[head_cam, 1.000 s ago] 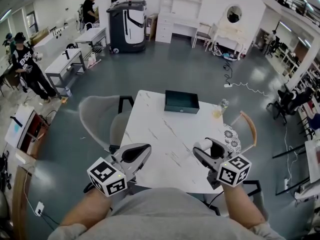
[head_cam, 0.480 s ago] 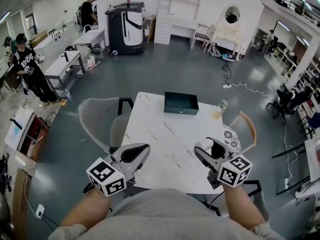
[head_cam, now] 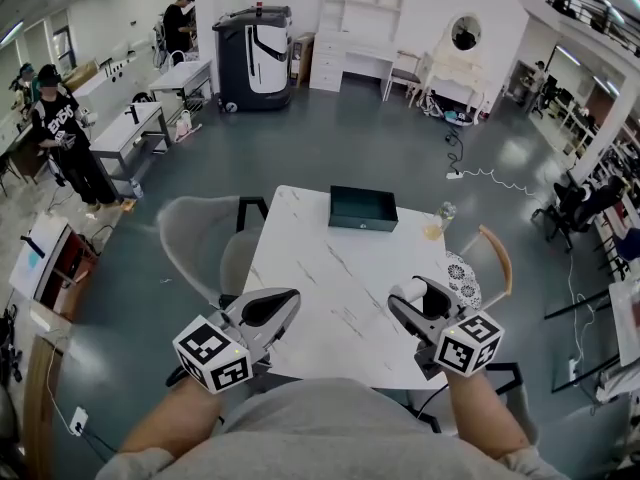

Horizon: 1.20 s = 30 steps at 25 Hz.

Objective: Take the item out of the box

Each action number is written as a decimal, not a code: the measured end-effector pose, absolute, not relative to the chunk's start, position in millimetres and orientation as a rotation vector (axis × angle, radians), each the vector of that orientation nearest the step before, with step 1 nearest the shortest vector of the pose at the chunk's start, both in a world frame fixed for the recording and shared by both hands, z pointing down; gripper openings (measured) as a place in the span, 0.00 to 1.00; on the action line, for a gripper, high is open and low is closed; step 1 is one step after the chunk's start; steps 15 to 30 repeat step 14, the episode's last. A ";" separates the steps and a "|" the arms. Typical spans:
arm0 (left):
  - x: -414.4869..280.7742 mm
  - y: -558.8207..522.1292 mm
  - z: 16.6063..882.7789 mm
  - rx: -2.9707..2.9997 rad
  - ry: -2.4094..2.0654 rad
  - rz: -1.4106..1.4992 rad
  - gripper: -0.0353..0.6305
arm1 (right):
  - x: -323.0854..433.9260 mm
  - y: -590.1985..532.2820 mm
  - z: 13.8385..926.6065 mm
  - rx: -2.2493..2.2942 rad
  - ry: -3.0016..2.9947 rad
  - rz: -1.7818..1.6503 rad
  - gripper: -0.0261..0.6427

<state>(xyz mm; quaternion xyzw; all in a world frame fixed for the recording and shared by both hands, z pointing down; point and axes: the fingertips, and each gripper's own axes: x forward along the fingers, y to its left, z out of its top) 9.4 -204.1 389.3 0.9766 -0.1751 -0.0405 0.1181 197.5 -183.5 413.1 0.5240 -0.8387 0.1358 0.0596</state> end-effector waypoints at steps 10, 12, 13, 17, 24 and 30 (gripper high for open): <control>7.1 -202.7 388.0 2.852 -0.513 -0.125 0.06 | 194.9 -182.3 411.8 1.580 -2.540 0.413 0.47; 6.3 -203.3 388.3 2.847 -0.513 -0.128 0.06 | 193.9 -182.5 411.1 1.578 -2.540 0.414 0.47; 6.0 -203.7 388.5 2.845 -0.513 -0.130 0.06 | 193.7 -182.6 411.1 1.577 -2.541 0.414 0.47; 5.7 -204.0 388.7 2.842 -0.513 -0.131 0.06 | 193.6 -182.8 411.2 1.576 -2.541 0.413 0.47; 5.7 -204.0 388.7 2.842 -0.513 -0.131 0.06 | 193.6 -182.8 411.2 1.576 -2.541 0.413 0.47; 5.7 -204.0 388.7 2.842 -0.513 -0.131 0.06 | 193.6 -182.8 411.2 1.576 -2.541 0.413 0.47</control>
